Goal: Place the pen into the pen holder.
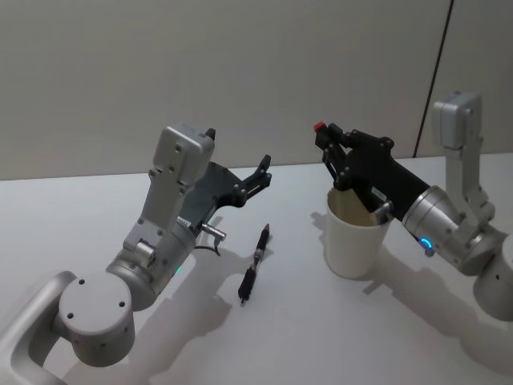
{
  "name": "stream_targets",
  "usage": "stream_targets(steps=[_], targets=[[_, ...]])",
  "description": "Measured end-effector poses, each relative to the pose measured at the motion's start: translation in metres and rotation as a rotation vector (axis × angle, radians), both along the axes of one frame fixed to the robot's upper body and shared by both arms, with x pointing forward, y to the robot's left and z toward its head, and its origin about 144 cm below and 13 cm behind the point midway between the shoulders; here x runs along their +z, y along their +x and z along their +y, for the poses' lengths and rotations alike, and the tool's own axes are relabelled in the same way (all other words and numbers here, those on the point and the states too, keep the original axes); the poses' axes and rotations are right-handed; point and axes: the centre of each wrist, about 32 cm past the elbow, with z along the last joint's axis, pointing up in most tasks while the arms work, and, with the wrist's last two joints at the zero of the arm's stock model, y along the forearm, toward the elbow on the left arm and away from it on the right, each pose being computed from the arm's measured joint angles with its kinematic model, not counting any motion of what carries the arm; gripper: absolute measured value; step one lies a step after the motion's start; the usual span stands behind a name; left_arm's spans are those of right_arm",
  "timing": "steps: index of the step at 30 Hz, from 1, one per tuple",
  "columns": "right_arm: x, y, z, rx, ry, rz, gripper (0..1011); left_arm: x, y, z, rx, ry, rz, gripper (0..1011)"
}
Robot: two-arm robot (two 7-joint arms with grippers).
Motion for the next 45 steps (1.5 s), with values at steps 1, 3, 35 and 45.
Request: stream_targets(steps=[1, 3, 35, 45], targets=[[-0.0003, -0.0002, -0.0001, 0.0, -0.001, 0.0, 176, 0.0, 0.0, 0.0, 0.0, 0.0, 0.0, 1001], [-0.0011, -0.0006, -0.0004, -0.002, -0.003, 0.001, 175, 0.0, 0.0, 0.0, 0.0, 0.0, 0.0, 1001], [-0.0044, -0.0056, -0.0019, -0.022, -0.022, 0.006, 175, 0.0, 0.0, 0.0, 0.0, 0.0, 0.0, 1001], [-0.0044, -0.0058, -0.002, -0.023, -0.023, 0.006, 175, 0.0, 0.0, 0.0, 0.0, 0.0, 0.0, 1001]])
